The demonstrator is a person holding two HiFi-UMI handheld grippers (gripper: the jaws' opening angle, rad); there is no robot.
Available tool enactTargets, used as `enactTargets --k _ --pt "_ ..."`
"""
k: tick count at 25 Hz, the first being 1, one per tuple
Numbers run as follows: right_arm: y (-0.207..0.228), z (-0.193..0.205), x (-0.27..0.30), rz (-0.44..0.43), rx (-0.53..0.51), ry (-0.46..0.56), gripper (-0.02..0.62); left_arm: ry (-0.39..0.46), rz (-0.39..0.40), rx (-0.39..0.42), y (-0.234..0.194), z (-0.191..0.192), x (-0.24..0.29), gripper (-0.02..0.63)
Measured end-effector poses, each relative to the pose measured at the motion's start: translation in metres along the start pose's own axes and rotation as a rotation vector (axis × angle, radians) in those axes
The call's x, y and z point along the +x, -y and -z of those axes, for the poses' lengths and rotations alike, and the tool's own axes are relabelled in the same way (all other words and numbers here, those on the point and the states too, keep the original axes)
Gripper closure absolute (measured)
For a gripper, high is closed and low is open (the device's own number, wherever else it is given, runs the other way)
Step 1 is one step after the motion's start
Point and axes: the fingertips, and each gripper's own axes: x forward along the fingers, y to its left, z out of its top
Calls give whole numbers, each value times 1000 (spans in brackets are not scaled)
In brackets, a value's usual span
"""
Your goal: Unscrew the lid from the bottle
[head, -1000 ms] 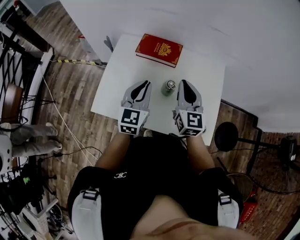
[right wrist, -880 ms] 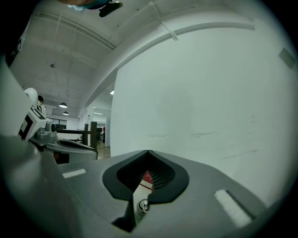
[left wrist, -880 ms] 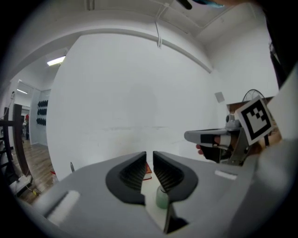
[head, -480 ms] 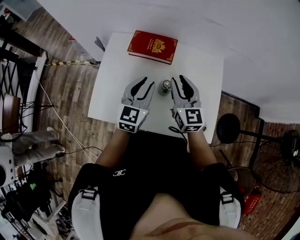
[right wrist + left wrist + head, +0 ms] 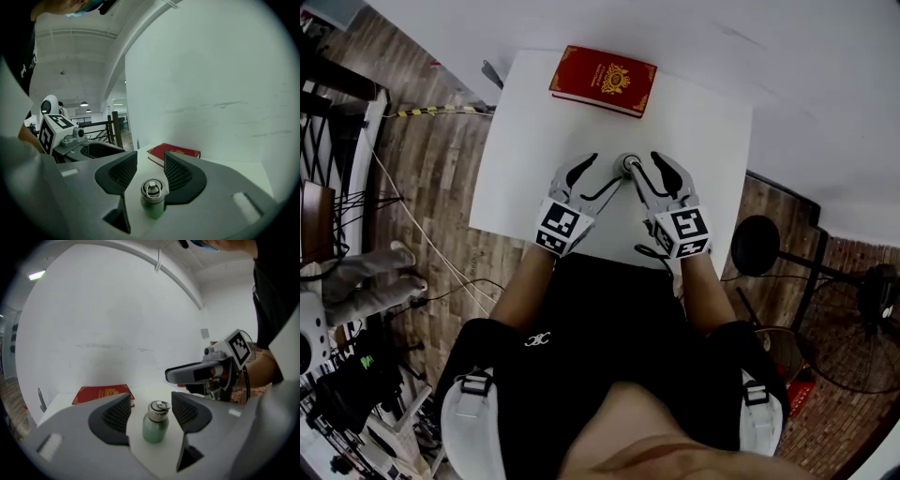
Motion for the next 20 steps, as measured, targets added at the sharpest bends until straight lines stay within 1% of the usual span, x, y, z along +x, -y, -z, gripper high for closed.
enactTargets --k 2,4,6,8,12,15,18,20 --pt "-5 11 2 -34 -11 -42 440 -25 28 11 5 13 3 292" --pt "-10 23 4 -63 -18 -86 417 -64 48 29 9 27 6 274" --pt "-12 32 8 -78 -18 -120 388 -109 62 49 10 42 10 273" --pt "-11 41 12 -82 -15 -141 372 -138 79 56 11 53 16 270" --pt "-8 56 21 -74 -28 -202 345 -166 114 41 12 72 29 258" --pt "-5 65 27 -52 -40 -240 345 -188 142 38 12 85 39 258" --pt "-1 69 31 -28 -29 -256 345 -186 180 55 15 90 50 258" --pt "2 75 32 -23 -11 -267 345 -177 190 60 16 91 59 252"
